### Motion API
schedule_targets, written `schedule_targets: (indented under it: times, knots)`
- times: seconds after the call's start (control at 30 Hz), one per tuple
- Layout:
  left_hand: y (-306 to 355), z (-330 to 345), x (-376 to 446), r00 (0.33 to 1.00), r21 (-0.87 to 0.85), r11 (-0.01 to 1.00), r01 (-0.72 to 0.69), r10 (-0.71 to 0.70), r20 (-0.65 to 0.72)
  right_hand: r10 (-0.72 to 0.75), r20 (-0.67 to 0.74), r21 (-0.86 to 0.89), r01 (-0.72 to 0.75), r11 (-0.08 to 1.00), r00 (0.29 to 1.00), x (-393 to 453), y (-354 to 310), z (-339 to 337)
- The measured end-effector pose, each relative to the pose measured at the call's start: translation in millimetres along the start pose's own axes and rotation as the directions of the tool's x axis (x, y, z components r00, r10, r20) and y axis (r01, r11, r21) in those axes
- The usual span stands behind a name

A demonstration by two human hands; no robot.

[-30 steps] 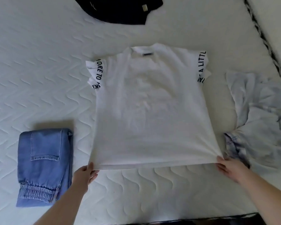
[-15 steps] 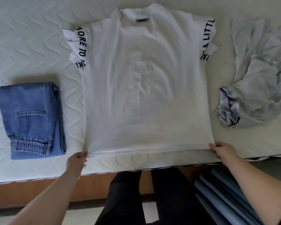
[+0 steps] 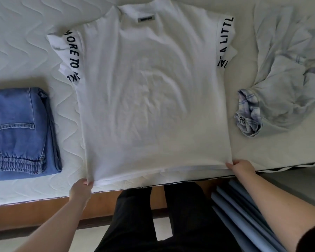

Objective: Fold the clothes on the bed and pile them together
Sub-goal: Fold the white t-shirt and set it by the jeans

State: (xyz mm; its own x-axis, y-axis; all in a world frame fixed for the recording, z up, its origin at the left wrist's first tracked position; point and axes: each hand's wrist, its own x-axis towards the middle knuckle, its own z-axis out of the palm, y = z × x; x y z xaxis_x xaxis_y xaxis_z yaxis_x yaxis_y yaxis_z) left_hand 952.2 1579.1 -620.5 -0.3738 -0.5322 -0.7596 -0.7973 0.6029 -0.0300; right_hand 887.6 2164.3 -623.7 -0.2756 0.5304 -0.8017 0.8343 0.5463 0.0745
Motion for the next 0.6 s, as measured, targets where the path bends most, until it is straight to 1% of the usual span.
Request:
schedule_targets:
  times: [0.1,0.17,0.23,0.3,0.37,0.4,0.53,0.6]
  knots:
    - [7,-1,-2,1.000,-0.023,1.000,0.009,-0.009,-0.019,-0.050,-0.063,0.047,0.053,0.998,0.997,-4,-6,3]
    - [10,0,-4,1.000,-0.070,0.997,0.022,-0.023,-0.013,-0.087,-0.049,0.042,0.089,0.995,0.995,-5,-7,4]
    - [11,0,-6,0.998,-0.176,0.983,0.056,-0.055,0.014,-0.102,-0.033,0.027,0.103,0.994,0.994,-3,-5,2]
    - [7,-3,-6,0.996,-0.281,0.955,0.092,-0.091,0.016,-0.096,-0.063,0.079,0.101,0.992,0.993,-3,0,-5]
    - [1,-8,-3,0.997,-0.258,0.963,0.077,-0.082,-0.007,-0.099,-0.121,0.089,0.110,0.990,0.988,0,6,-13]
    - [-2,-9,-1,0.997,-0.237,0.969,0.066,-0.072,-0.016,-0.107,-0.128,0.062,0.115,0.991,0.986,1,8,-16]
    - [-5,-4,2,0.996,-0.208,0.975,0.075,-0.083,-0.029,-0.159,-0.047,-0.096,0.154,0.983,0.986,1,9,-15]
    - [-2,1,1,0.997,-0.158,0.985,0.067,-0.071,-0.019,-0.170,-0.039,-0.126,0.164,0.978,0.985,-2,8,-15]
